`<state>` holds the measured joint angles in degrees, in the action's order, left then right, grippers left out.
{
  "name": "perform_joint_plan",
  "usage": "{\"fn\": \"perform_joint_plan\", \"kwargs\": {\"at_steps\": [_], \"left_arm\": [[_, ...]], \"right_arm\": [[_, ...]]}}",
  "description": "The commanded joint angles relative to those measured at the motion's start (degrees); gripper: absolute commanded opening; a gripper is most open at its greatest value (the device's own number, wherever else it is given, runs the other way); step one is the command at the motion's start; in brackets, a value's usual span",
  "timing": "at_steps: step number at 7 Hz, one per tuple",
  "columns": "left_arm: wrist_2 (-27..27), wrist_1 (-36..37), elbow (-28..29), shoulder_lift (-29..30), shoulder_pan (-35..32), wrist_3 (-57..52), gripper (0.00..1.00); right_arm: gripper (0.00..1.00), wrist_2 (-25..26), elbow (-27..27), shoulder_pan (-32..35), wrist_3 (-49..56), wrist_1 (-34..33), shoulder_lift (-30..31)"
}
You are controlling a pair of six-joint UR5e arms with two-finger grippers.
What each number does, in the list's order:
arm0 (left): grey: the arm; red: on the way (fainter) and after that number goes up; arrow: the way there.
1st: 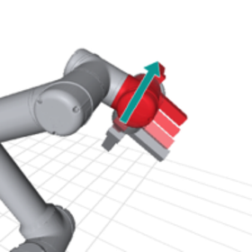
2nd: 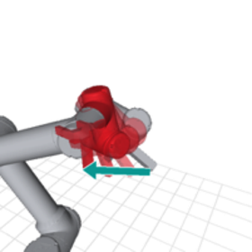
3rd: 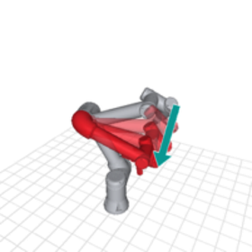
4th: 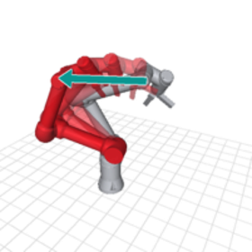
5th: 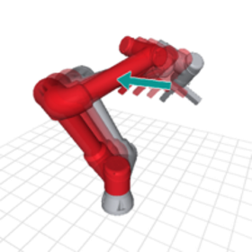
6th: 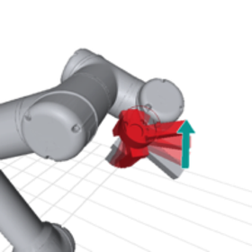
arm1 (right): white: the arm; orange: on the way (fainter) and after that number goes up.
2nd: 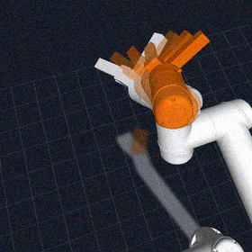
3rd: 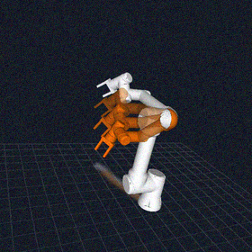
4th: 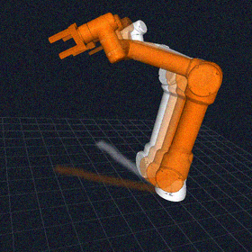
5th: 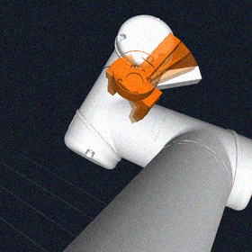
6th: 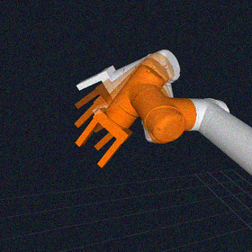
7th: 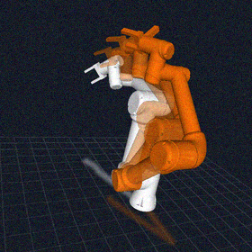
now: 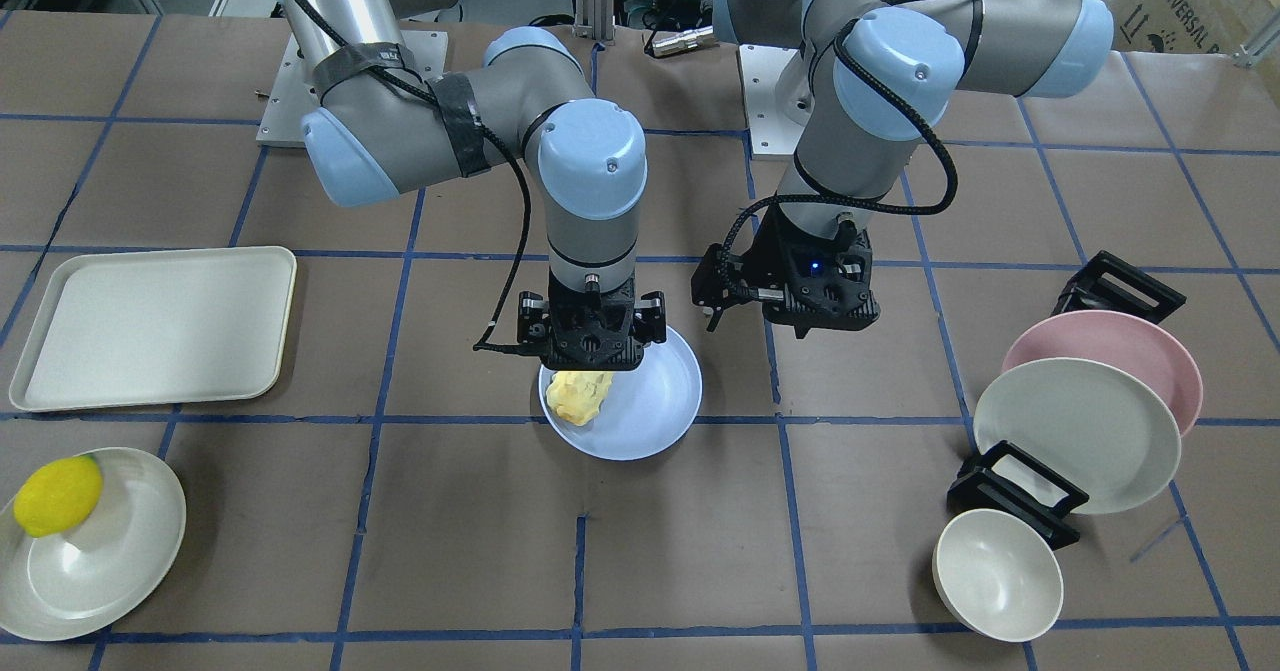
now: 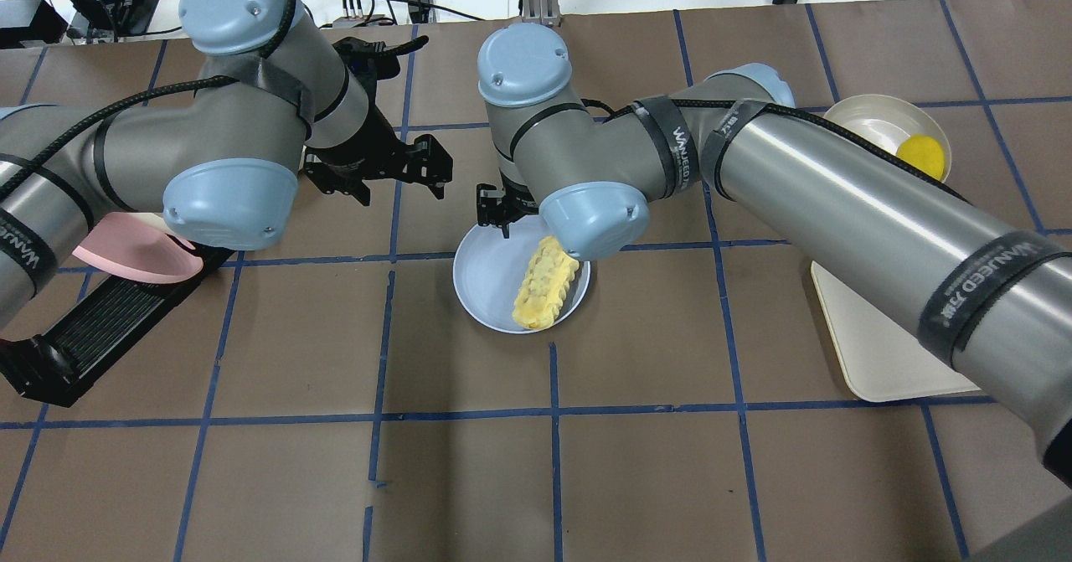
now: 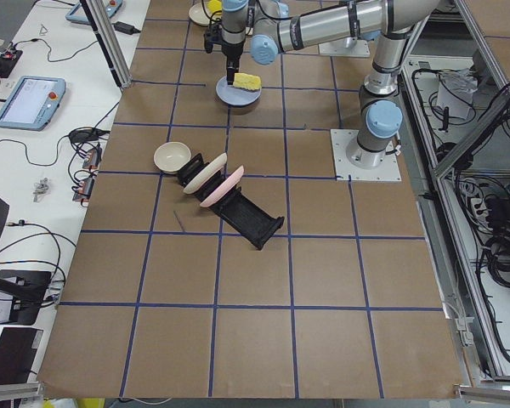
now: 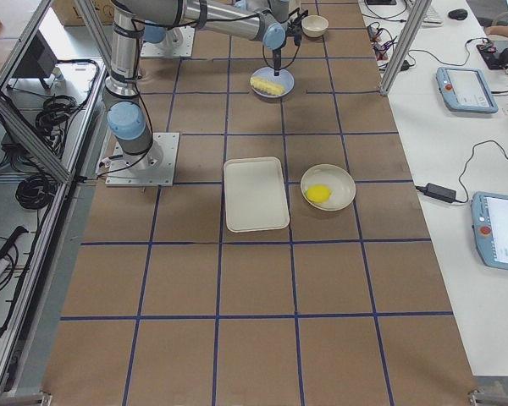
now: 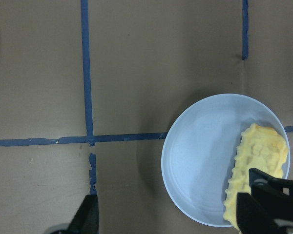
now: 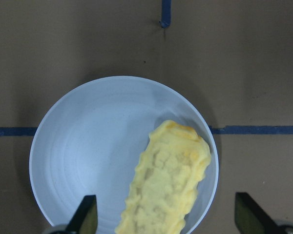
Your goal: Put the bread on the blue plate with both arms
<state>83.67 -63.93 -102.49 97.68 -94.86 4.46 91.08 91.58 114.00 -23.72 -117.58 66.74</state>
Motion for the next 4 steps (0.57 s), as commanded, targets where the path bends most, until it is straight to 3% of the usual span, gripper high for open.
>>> {"fn": "perform_joint_plan", "kwargs": {"at_steps": [1,2,4], "left_arm": [[0.0,0.0,0.3,0.1,0.2,-0.1,1.00],[-0.1,-0.3,1.1,0.2,1.8,-0.1,1.00],[-0.1,-1.4,1.3,0.1,2.7,-4.0,1.00]], "right_arm": [[1.00,0.2,-2.0,-4.5,1.2,3.5,5.2],[1.00,0.9,-3.6,-7.9,1.5,4.6,8.1],[1.00,10.4,-4.5,-12.5,15.7,4.8,13.0]]}}
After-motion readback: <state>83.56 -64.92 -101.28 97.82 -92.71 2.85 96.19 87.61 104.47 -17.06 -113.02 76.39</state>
